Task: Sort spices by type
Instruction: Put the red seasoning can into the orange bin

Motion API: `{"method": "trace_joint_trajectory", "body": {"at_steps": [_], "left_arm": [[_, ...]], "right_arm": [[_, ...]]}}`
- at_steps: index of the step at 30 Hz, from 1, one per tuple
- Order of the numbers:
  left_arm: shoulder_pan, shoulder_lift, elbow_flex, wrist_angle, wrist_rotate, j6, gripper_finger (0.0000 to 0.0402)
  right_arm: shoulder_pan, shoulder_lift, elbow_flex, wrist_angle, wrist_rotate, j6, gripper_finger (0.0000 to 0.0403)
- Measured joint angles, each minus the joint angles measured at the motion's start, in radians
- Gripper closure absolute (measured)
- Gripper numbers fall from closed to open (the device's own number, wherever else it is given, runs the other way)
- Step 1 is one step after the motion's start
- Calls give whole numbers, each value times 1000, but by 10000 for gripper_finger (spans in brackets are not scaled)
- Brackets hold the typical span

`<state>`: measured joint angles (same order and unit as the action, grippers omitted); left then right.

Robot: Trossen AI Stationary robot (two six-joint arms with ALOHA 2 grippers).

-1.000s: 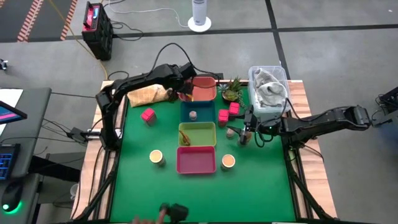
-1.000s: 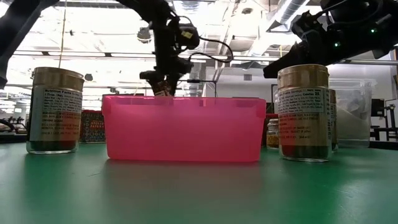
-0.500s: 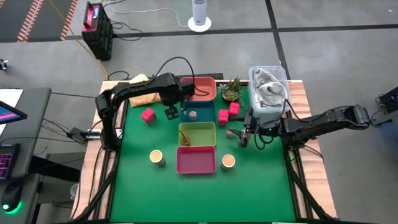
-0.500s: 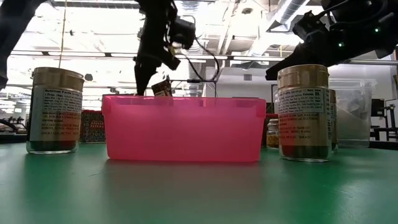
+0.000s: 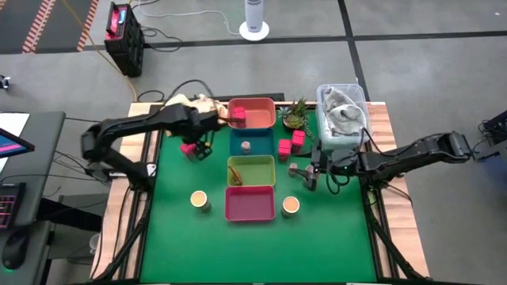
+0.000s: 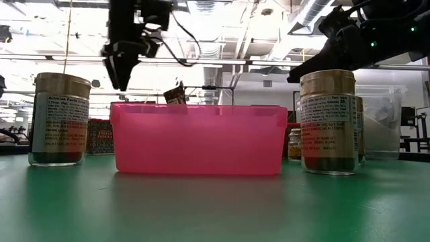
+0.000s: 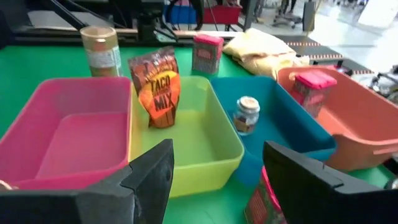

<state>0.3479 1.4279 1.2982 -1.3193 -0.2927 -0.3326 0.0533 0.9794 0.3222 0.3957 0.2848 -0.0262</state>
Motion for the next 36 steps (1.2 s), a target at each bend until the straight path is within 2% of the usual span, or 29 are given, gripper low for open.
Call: {"method": "trace_joint_trajectory", "body": {"at_steps": [5, 10, 17, 27, 36], "left_arm": [[19, -147, -161, 122, 10, -65, 113], [45, -197, -262, 196, 25, -75, 91], [110, -162, -317, 289, 16, 5, 54], [148, -56, -322, 282, 8, 52, 50], [153, 23, -323, 292, 78, 59, 64]], "right_arm": [[-2, 0, 0, 49, 0, -35, 127], [-17, 0, 0, 76, -27, -94, 127], [-89, 0, 0, 112, -147, -144, 127], [-213, 0, 0, 125, -288, -153, 127], [-204, 3, 0, 127, -294, -130, 127]]}}
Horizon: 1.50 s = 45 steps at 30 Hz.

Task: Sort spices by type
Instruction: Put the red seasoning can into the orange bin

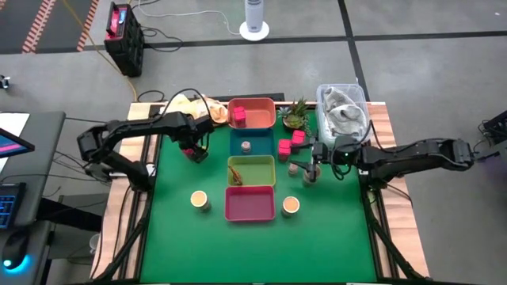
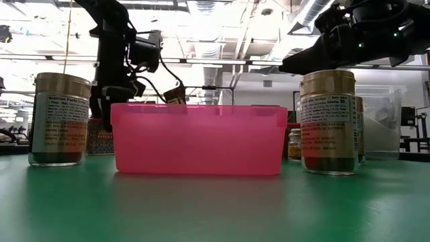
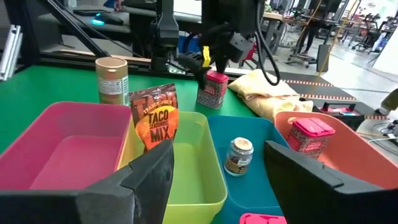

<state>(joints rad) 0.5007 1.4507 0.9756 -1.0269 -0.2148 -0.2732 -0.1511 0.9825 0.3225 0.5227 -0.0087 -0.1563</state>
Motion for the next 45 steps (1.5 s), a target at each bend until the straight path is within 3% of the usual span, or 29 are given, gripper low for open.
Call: {"method": "trace_joint_trajectory", "body": {"at_steps": [5, 13, 19, 23, 30, 36, 42, 45], "left_arm": [[5, 9, 0, 42, 10, 39, 95], [19, 9, 0, 28, 53, 96, 195], [10, 3, 11, 11, 112, 137, 195], [-17, 0, 116, -52, 125, 170, 195], [-69, 7, 389, -106, 17, 282, 195], [-49, 6, 548, 89, -78, 455, 195], [-18, 26, 556, 407, -76, 674, 189], [-7, 64, 557, 466, -70, 757, 188]], "right_arm": [[44, 0, 0, -18, 0, 24, 127], [95, 0, 0, -28, 0, 65, 127], [113, 0, 0, -51, 4, 99, 127], [118, 0, 0, -43, 7, 105, 127], [118, 9, 0, -18, 7, 144, 127], [118, 96, 0, 44, 9, 184, 127], [119, 227, 0, 172, 9, 234, 127], [119, 242, 0, 180, 9, 238, 127]]}}
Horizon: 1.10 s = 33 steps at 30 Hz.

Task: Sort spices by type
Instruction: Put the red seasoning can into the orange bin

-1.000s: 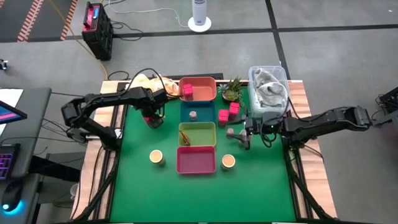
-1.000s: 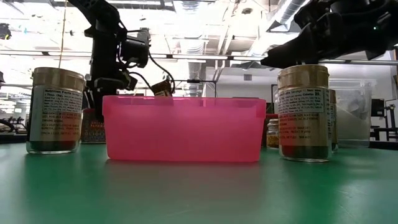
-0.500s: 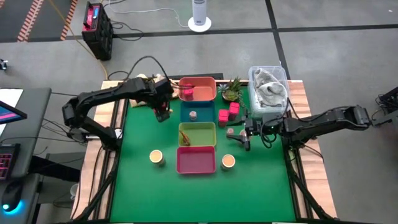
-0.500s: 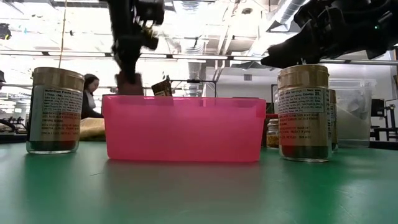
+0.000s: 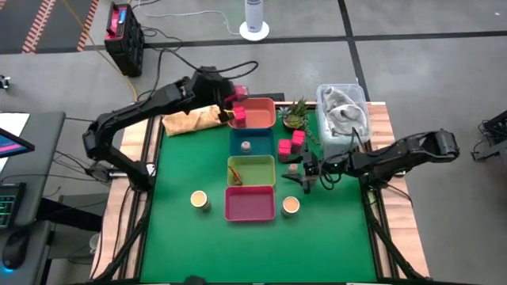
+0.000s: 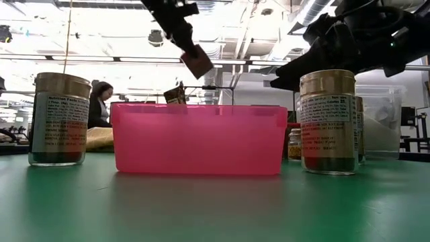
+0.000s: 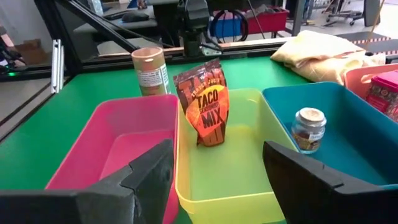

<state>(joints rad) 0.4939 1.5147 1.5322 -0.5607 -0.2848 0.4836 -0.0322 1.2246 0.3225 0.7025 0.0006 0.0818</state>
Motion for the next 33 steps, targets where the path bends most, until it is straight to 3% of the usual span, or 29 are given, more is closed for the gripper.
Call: {"method": "trace_joint_trajectory", "body": {"at_steps": [12, 20, 24, 33], "left_arm": [[-2, 255, -1, 276, -4, 616, 185], [-2, 352, -1, 231, -11, 1014, 185], [-16, 373, -1, 164, -89, 1234, 185], [-22, 370, 0, 51, -153, 1296, 185]], "right_arm": [[27, -99, 0, -83, 1, -8, 127], [26, -99, 0, -132, 1, -11, 127], [26, -99, 0, -135, 1, -12, 127], [33, -99, 0, -134, 1, -13, 127]]}}
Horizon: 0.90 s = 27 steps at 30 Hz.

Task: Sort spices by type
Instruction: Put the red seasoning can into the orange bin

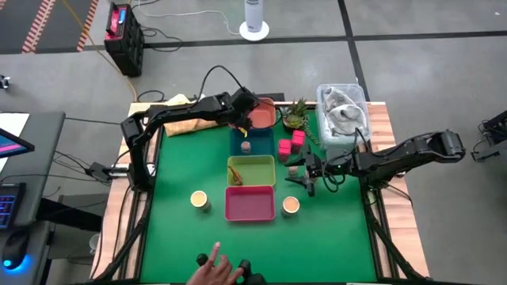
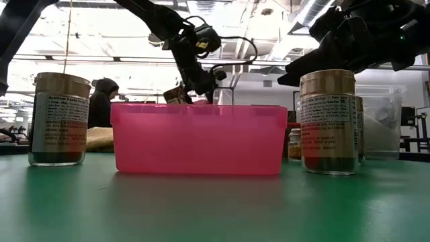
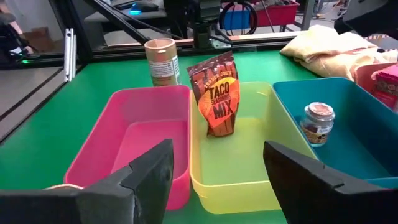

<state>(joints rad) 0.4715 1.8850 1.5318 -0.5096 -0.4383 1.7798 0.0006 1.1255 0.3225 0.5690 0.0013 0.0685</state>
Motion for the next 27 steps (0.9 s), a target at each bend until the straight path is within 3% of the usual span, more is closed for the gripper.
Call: {"method": "trace_joint_trajectory", "body": {"at_steps": [5, 16, 27], "left_arm": [[0, 0, 0, -64, 17, 110, 184], [4, 0, -3, -77, 82, 136, 183], [14, -3, -46, -47, 92, 142, 151]], "right_arm": [[0, 0, 0, 1, 0, 3, 127], [0, 0, 0, 2, 0, 3, 127], [7, 0, 0, 3, 0, 1, 127]]}}
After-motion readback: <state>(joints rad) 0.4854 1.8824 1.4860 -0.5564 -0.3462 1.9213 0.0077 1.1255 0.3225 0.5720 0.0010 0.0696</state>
